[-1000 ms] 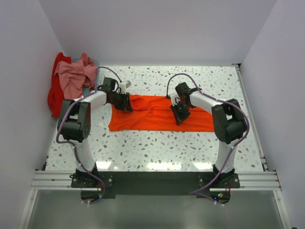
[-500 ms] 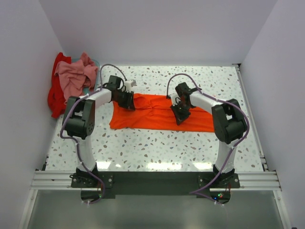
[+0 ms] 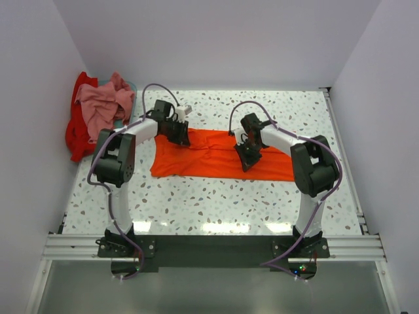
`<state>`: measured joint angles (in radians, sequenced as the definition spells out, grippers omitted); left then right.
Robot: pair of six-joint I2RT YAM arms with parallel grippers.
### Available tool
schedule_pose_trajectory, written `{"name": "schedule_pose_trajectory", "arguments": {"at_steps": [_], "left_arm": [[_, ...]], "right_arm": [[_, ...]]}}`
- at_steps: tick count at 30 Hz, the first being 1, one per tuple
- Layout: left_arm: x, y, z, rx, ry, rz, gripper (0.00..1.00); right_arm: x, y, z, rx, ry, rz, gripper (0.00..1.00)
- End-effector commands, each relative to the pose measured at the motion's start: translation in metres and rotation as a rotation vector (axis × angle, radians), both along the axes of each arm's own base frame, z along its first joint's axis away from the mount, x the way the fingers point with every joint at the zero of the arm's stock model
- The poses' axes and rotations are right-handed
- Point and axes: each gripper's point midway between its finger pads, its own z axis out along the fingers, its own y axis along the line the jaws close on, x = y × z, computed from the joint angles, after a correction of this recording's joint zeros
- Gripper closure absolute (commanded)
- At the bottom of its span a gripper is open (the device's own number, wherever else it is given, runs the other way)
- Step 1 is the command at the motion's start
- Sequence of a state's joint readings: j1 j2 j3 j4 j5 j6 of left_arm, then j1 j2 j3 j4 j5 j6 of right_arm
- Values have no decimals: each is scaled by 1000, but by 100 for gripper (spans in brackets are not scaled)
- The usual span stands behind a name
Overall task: Fold and stack the t-shirts
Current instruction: Fold the tshirt
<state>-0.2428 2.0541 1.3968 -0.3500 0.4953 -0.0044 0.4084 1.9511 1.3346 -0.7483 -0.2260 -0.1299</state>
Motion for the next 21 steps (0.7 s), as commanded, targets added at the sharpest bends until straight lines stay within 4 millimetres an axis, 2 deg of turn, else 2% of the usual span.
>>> {"name": "schedule_pose_trajectory", "arguments": {"at_steps": [1,4,6,9,14,15,17,18,19,20,21], "left_arm": [[36,-24,30,-108,-124,-27,74],[49,-34,40,-165,-152,-29,74],[62,-41,55,-212,-199,-22,73],[67,-53,69,-285,-224,-26,71],[67,-58,70,-330,-198,-20,65],[69,-51,81,-336,-213,-13,65],[58,-36,85,-346,-199,13,65],[64,-19,97,-356,-258,35,66],[54,-8,104,-341,-269,52,66],[40,7,91,-275,-220,48,69],[31,13,89,-224,-210,32,71]], "right_arm": [[1,1,0,-1,-1,-12,100],[0,0,1,1,-4,-15,100],[0,0,1,2,-3,-18,100],[-1,0,2,3,-4,-16,100],[-1,2,7,18,-16,-13,100],[0,3,9,22,-23,-11,100],[2,4,18,39,-46,-4,100],[4,4,22,45,-58,0,100],[5,7,30,60,-73,5,100],[7,8,34,70,-85,8,100],[8,10,37,81,-93,10,100]]}}
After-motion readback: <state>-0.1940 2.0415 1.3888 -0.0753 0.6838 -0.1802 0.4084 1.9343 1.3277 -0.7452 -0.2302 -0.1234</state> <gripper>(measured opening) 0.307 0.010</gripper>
